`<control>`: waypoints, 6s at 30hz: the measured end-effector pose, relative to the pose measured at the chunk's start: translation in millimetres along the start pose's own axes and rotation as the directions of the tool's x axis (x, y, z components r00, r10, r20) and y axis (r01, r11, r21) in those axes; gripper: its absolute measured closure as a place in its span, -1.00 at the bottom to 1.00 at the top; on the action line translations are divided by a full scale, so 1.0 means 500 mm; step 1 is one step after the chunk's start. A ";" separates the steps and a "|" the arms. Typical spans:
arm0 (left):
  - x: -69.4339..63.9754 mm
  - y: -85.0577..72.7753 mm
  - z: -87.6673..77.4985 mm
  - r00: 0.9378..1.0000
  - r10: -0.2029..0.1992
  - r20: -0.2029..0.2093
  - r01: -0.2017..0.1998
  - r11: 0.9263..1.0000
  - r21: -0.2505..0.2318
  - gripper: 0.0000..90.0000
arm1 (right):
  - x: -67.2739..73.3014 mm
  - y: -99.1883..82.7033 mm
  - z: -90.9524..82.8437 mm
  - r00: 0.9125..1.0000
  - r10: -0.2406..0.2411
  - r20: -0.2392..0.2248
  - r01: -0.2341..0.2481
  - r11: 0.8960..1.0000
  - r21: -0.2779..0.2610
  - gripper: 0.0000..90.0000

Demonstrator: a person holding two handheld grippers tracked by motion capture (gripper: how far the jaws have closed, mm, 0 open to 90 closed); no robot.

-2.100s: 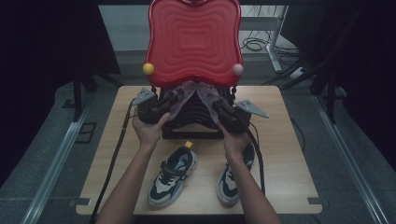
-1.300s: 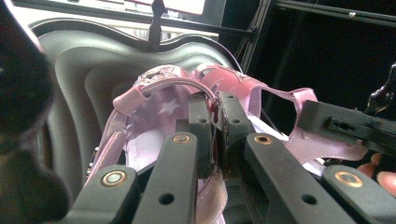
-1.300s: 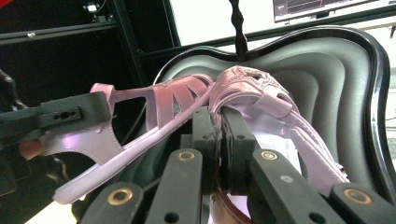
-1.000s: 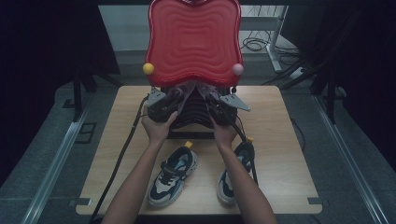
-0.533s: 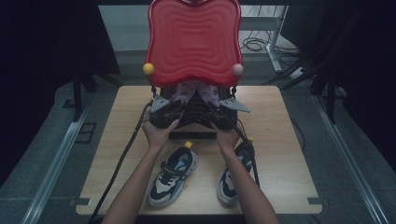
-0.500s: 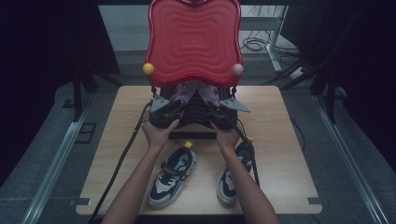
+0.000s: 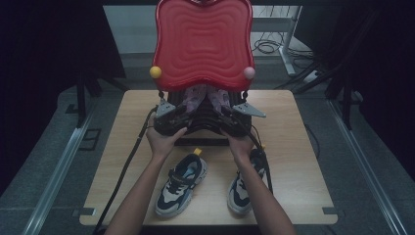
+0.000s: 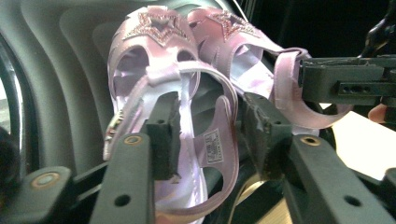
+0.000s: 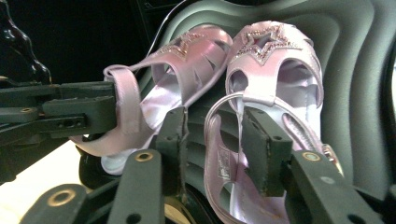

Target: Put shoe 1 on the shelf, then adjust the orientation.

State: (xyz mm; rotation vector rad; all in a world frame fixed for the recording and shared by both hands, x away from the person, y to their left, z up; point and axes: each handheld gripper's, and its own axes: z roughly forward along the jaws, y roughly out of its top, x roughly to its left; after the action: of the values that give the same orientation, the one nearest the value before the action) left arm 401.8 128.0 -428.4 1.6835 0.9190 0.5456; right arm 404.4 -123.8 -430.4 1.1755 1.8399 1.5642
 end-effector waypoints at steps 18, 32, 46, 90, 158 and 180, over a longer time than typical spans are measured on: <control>0.002 -0.008 -0.053 0.998 -0.036 0.048 0.035 0.999 0.025 0.13 | 0.008 0.007 -0.063 0.999 0.009 -0.045 -0.009 1.000 0.017 0.10; -0.024 -0.054 -0.139 0.999 -0.012 0.045 0.011 1.000 0.028 0.10 | 0.017 -0.024 -0.147 0.995 -0.022 -0.099 0.026 0.999 0.036 0.14; -0.069 -0.096 -0.188 0.993 -0.019 0.113 0.013 0.999 0.050 0.09 | 0.027 -0.065 -0.196 0.982 -0.052 -0.182 0.070 0.993 0.096 0.08; -0.084 -0.179 -0.268 0.957 -0.148 0.249 0.072 0.954 0.290 0.67 | 0.015 -0.107 -0.244 0.977 -0.121 -0.175 0.147 0.978 0.149 -0.05; -0.148 -0.269 -0.223 0.948 -0.121 0.294 -0.067 0.827 0.559 1.00 | -0.010 -0.115 -0.249 0.986 -0.101 -0.131 0.123 0.977 0.174 -0.05; -0.094 -0.271 -0.247 0.964 -0.141 0.225 -0.008 0.831 0.556 1.00 | -0.012 -0.118 -0.246 0.987 -0.098 -0.130 0.121 0.976 0.182 -0.05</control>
State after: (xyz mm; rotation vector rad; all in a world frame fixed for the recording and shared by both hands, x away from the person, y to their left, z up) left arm 241.2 178.5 -514.8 2.1695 0.9965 -0.0114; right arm 292.5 -198.0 -456.1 1.0588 2.1338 1.4530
